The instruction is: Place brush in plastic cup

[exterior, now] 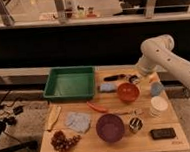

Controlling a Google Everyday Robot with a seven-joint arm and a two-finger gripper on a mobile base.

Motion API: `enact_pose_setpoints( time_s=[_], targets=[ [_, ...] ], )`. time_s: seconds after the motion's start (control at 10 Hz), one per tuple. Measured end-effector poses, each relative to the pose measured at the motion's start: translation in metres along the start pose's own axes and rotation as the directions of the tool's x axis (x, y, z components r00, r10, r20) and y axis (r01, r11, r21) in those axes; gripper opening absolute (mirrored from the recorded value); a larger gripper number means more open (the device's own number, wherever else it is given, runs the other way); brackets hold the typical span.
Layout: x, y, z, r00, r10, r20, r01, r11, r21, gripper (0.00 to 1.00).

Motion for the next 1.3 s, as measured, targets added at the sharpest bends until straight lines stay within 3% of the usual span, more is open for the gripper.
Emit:
enact_pose_setpoints(
  time_s=[0.4, 0.8, 1.3],
  targets=[
    [-0.005, -0.009, 0.003, 1.000, -0.012, 0.016, 0.012, 1.000, 0.013, 0.80],
    [-0.049, -0.036, 0.014, 0.994, -0.102, 0.044, 0.101, 0.994, 0.028, 0.80],
    [-0.071, -0.043, 0.018, 0.974, -0.201, 0.105, 0.191, 0.977, 0.097, 0.80]
  ],
)
